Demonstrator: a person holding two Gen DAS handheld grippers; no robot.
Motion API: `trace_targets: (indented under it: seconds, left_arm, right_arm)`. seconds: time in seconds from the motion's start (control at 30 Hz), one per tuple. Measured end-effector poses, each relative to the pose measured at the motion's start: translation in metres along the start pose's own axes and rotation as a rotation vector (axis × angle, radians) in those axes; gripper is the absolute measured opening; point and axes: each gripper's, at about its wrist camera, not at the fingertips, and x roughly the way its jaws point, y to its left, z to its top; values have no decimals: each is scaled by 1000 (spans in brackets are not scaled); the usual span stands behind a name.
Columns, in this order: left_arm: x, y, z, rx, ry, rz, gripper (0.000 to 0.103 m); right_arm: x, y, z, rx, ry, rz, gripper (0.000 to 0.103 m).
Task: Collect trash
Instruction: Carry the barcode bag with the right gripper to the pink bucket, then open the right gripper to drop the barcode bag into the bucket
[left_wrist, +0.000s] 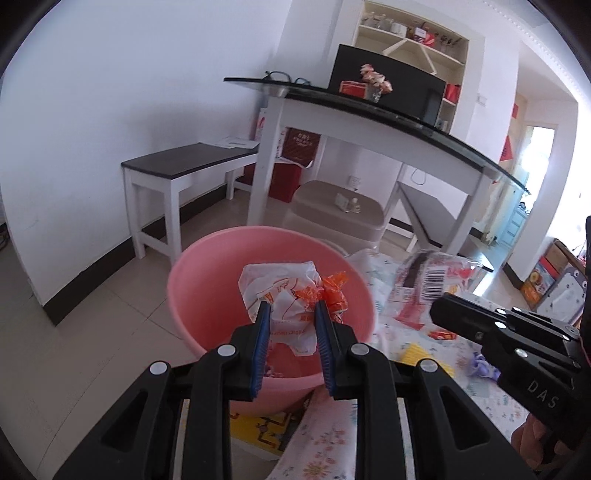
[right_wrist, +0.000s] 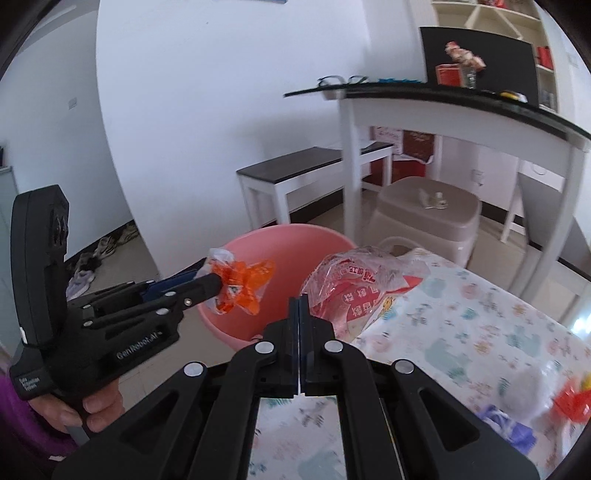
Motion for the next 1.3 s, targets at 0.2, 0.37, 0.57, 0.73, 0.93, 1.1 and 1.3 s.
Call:
trace_targets:
  seconds: [0.2, 0.37, 0.57, 0.73, 0.93, 1.1, 1.3]
  left_arm:
    - [14, 12, -4, -7, 24, 38, 23]
    - [23, 17, -9, -12, 50, 57, 23]
    - [31, 21, -14, -15, 79, 69, 24]
    - [33, 22, -17, -12, 94, 72, 24]
    - [34, 23, -17, -29, 113, 66, 27]
    - [32, 27, -17, -52, 116, 62, 27]
    - [31, 28, -17, -62, 125, 61, 31]
  right_arm:
    - [31, 7, 2, 11, 63, 53, 1]
    - [44, 15, -1, 3, 90, 74, 1]
    - [51, 20, -7, 1, 115, 78, 1]
    - [55, 19, -9, 14, 124, 78, 1]
    - [60, 17, -10, 16, 145, 83, 1]
    - [62, 16, -11, 14, 160, 77, 1]
    - [61, 12, -13, 25, 167, 73, 10]
